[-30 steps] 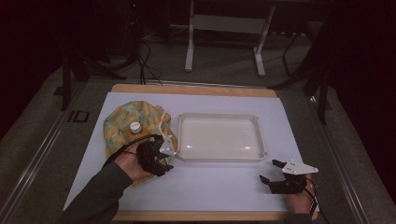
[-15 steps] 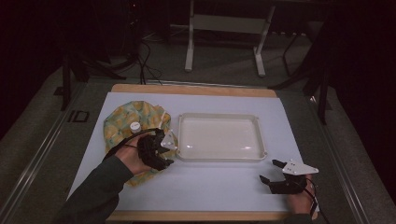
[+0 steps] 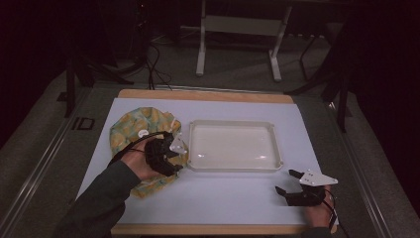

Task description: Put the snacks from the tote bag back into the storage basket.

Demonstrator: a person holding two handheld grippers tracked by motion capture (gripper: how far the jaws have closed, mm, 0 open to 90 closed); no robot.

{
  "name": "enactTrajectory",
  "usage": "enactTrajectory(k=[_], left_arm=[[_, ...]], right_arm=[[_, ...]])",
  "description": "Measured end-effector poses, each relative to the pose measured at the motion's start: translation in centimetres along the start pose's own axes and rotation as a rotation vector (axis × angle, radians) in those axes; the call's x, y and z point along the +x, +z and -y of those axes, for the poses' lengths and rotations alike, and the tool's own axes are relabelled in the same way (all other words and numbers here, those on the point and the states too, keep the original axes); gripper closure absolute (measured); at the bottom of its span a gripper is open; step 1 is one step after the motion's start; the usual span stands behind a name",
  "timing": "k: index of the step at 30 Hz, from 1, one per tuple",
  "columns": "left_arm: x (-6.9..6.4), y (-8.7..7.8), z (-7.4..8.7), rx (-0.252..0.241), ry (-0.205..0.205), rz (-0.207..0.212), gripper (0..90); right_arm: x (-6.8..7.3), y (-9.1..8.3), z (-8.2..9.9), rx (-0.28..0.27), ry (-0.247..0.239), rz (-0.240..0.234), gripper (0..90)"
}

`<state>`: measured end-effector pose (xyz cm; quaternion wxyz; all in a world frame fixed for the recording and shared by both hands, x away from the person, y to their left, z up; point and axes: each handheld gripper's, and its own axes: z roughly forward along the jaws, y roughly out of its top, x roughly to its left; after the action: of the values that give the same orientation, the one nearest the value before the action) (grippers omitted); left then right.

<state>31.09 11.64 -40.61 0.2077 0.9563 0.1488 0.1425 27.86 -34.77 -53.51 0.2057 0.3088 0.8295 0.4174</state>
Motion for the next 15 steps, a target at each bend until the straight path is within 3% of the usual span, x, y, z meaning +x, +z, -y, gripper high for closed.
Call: enactTrajectory(k=[7,15], left_arm=[[0.7,-0.8,-0.1,-0.024,-0.023,-0.006,47.2],[1.2,-1.2,0.0,-0.017,-0.026,-0.011,47.5]], right_arm=[[0.0,0.0,0.0,0.002,0.000,0.000,16.0],[-0.1,0.0,0.0,0.003,0.003,-0.002,16.0]])
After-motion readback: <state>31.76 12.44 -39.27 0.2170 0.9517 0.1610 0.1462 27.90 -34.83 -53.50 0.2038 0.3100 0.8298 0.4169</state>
